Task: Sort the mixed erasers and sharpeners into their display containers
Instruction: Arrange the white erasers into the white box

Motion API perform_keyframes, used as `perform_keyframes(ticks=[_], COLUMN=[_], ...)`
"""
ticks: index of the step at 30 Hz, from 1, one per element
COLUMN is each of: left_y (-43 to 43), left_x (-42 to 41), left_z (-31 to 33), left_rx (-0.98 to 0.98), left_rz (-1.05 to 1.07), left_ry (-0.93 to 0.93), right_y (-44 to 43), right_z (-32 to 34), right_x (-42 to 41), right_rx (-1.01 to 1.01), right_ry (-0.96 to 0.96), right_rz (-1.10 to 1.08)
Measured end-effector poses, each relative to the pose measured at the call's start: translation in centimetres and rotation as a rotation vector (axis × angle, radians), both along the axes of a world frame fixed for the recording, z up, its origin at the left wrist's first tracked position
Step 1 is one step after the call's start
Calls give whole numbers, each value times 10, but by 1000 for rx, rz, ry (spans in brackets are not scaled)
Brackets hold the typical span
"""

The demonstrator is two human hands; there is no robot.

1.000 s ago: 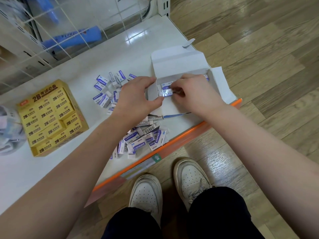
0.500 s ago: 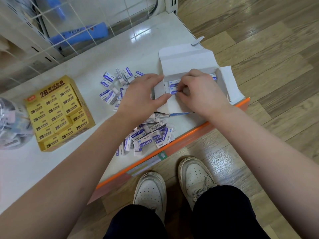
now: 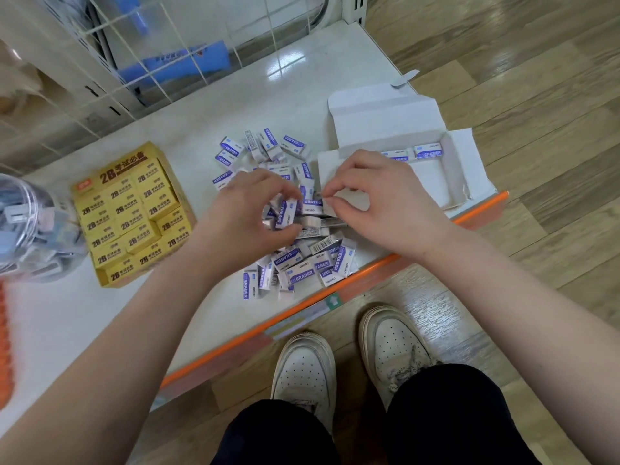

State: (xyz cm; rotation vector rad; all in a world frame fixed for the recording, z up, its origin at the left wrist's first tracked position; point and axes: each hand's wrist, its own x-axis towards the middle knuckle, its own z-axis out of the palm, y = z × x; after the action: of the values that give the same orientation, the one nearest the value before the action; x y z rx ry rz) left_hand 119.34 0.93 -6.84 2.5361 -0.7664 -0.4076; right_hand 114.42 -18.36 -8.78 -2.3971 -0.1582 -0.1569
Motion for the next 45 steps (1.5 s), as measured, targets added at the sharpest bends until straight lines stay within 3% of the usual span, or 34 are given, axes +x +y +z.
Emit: perform_keyframes(ticks=[6, 12, 16, 21, 25, 28, 35, 37, 40, 45], left_y=[-7, -6, 1, 5, -1, -3, -9, -14, -24, -44], left_x=[1, -9, -5, -3, -4, -5, -9, -10, -11, -12], left_z=[-8, -18, -4, 7, 6, 6, 10, 13, 17, 14], left_rx=[18, -112, -219, -445, -562, -595, -592, -595, -619, -597], left_rz=[-46, -70, -14, 200, 313, 360, 384, 378, 359, 267], left_ry=[-84, -170, -69, 179, 174, 152, 118, 101, 119, 178], right_y=[1, 5, 7, 11, 11, 10, 4, 0, -10, -36], right_z=[-5, -7, -4, -7, -9, -5, 24, 26, 24, 9], right_x=[0, 0, 1, 1, -6, -11, -18, -16, -14, -15], right_rx=[-59, -129, -158, -187, -188, -81, 431, 494, 427, 149], right_ry=[103, 136, 134, 81, -64, -78, 13, 19, 17, 29], right_rz=[55, 90, 105, 94, 107, 102, -51, -85, -156, -226])
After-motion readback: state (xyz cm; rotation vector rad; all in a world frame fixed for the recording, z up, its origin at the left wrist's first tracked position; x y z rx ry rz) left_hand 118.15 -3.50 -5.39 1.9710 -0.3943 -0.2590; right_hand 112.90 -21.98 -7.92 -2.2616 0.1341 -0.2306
